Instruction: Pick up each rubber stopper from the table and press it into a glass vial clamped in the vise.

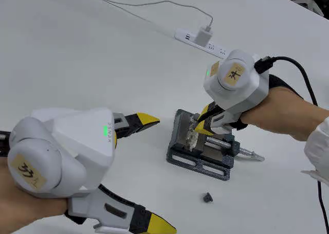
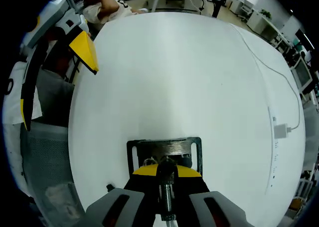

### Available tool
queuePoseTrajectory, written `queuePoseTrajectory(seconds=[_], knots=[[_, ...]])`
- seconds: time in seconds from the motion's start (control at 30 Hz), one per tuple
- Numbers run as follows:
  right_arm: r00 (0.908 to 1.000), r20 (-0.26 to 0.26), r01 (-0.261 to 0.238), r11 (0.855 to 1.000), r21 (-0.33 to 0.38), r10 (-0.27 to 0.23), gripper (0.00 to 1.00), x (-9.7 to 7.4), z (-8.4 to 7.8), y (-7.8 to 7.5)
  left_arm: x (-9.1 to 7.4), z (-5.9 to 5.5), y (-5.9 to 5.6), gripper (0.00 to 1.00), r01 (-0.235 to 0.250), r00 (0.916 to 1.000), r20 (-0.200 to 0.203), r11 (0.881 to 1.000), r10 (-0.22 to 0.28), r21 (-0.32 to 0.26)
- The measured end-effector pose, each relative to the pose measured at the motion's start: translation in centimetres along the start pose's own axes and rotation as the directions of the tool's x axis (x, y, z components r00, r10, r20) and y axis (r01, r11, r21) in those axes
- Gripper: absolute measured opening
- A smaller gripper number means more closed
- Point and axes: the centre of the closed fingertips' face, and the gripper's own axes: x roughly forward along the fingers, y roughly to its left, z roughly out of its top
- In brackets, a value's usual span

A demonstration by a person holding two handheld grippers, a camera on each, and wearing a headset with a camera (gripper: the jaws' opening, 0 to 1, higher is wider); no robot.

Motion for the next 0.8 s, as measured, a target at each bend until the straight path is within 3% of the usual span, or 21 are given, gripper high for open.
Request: queuePoseTrajectory(seconds=[0.23, 0.4, 0.8], knots=[[0.9975, -0.063, 0.030, 0.999, -0.046, -0.033, 0.05, 0.23, 0.08, 0.10, 0.16, 0.23, -0.03, 0.96, 0.003, 1.0000, 0.007, 1.000, -0.003, -0.003], [0.9993, -0.031, 0.020, 0.998, -0.067, -0.022, 0.07, -0.08, -0.16, 0.02, 0.14, 0.44, -0.12, 0.95, 0.006, 1.0000, 0.005, 1.000, -0.006, 0.004], [0.9993, 0.033, 0.017, 1.000, -0.008, -0.016, 0.11, -0.18, -0.02, 0.19, -0.27, 0.29, -0.02, 0.95, -0.004, 1.0000, -0.001, 1.000, 0.004, 0.003]])
